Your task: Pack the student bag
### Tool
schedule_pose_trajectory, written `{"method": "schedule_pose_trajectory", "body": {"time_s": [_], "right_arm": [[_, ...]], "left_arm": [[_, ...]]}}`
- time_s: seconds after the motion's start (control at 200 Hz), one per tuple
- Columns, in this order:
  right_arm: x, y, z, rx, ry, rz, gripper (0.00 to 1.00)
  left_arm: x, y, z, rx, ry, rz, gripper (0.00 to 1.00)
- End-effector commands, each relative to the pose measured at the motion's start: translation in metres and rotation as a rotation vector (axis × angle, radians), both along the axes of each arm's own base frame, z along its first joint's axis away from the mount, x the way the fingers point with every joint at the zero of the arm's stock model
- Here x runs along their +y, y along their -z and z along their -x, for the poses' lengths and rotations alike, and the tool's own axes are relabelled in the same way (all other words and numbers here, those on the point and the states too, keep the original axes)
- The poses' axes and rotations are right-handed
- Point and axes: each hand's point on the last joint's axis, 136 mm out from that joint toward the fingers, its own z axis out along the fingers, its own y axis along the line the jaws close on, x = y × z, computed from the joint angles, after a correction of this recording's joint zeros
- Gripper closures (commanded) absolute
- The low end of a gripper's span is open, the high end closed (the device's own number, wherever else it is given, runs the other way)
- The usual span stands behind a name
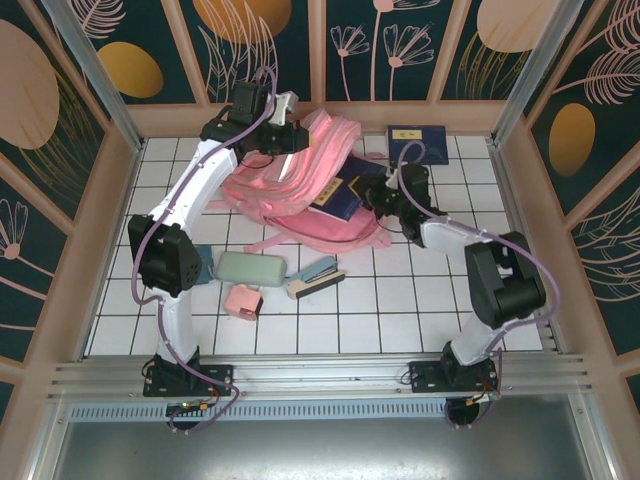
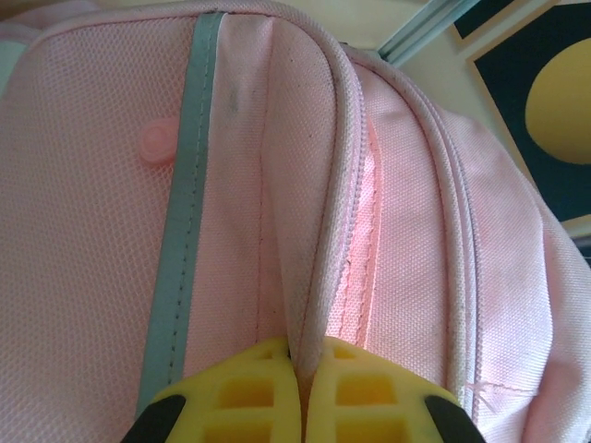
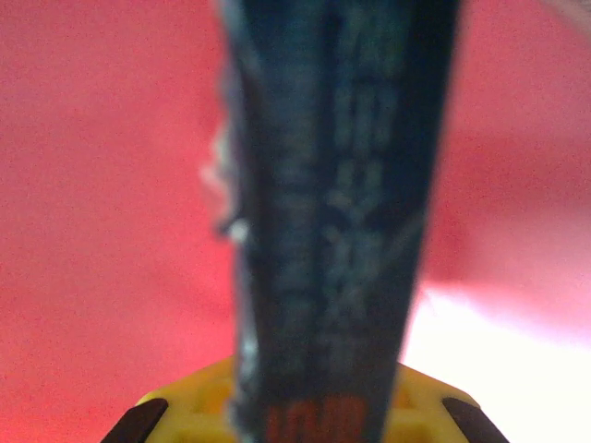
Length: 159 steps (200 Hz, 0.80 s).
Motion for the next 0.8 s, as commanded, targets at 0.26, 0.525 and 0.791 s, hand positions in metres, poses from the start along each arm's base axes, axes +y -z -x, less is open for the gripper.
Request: {"method": "schedule_pose_trajectory", "body": {"time_s": [0.26, 0.525, 0.791], "right_arm": [[0.076, 0.017, -0.078, -0.003, 0.016, -0.072, 1.00], [0.119, 0.057, -0.113, -0.006, -0.037, -0.070, 0.94], [0.132, 0.063, -0.118, 0.000, -0.046, 0.022, 0.50]], "left_arm": [[-0.019, -0.084, 0.008, -0.200, 0.093, 0.175, 1.00], [-0.022, -0.081, 0.005, -0.162, 0.097, 0.243, 1.00], [-0.015, -0.071, -0.003, -0.131, 0.042, 0.237, 1.00]]}}
